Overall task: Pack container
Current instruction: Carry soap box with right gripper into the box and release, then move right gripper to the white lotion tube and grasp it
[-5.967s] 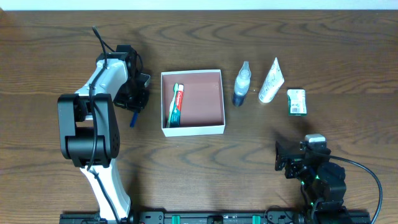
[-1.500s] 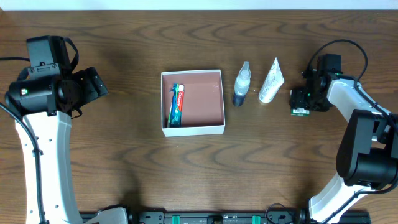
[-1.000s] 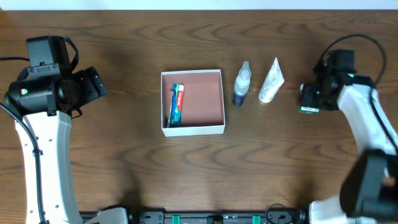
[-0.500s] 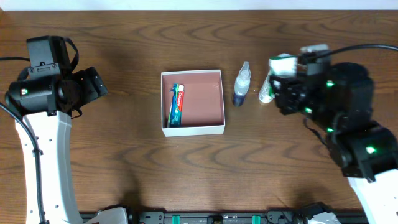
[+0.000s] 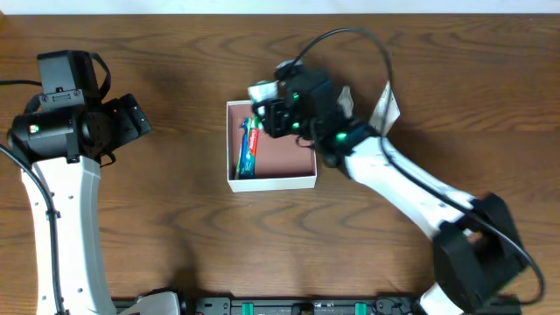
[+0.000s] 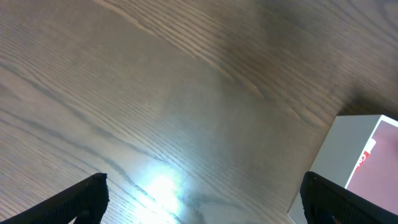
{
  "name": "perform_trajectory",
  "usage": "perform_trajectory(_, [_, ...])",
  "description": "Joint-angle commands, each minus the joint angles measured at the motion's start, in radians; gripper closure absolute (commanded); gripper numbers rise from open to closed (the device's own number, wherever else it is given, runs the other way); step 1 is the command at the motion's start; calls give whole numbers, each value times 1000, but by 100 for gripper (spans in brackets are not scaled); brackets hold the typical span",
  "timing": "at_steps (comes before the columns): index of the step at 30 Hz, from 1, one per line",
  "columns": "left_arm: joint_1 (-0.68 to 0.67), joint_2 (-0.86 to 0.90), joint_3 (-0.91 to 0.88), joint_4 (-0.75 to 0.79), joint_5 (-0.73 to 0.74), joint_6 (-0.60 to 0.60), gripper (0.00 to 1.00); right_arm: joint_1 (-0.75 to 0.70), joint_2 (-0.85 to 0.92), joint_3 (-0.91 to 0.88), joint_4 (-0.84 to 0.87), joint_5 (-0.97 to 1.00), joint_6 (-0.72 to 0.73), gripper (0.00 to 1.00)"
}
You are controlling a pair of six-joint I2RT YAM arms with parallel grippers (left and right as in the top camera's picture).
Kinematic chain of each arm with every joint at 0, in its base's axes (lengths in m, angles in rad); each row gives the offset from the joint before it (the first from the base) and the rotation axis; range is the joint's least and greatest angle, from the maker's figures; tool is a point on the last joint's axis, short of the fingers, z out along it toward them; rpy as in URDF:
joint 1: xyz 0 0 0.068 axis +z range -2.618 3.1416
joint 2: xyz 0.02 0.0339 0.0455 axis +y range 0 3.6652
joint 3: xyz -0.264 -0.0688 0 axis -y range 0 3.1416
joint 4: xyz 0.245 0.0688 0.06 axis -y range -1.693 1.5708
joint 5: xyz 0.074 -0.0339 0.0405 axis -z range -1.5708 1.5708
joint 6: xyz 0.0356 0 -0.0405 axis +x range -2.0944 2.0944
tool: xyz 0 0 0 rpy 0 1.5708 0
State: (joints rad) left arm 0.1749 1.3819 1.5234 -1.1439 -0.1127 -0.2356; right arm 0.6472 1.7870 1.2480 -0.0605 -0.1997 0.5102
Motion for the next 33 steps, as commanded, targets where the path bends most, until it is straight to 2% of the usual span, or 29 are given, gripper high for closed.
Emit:
perform_trajectory(1, [5, -5, 5, 0, -15, 2, 2, 34, 62, 2, 47, -35, 100, 56])
perform_trajectory(5, [5, -5, 5, 0, -15, 2, 2, 53, 160, 2, 84, -41, 190, 55])
perform_trajectory(10, [5, -5, 5, 0, -15, 2, 2, 76, 197, 2, 98, -59, 185, 53])
perform_trajectory(11, [5, -5, 5, 0, -15, 2, 2, 80, 197, 2, 98, -60, 175, 50])
perform_trajectory(16, [5, -5, 5, 0, -15, 2, 2, 79, 176, 19, 93, -113, 84, 14])
perform_trajectory(17, [5, -5, 5, 0, -15, 2, 2, 75, 161, 19, 86, -120, 79, 12])
perform_trajectory(25, [5, -5, 5, 0, -15, 2, 2, -39, -133, 19, -52, -98, -13, 12])
perform_trajectory(33, [5, -5, 5, 0, -15, 2, 2, -274, -471, 19, -387, 42, -146, 20])
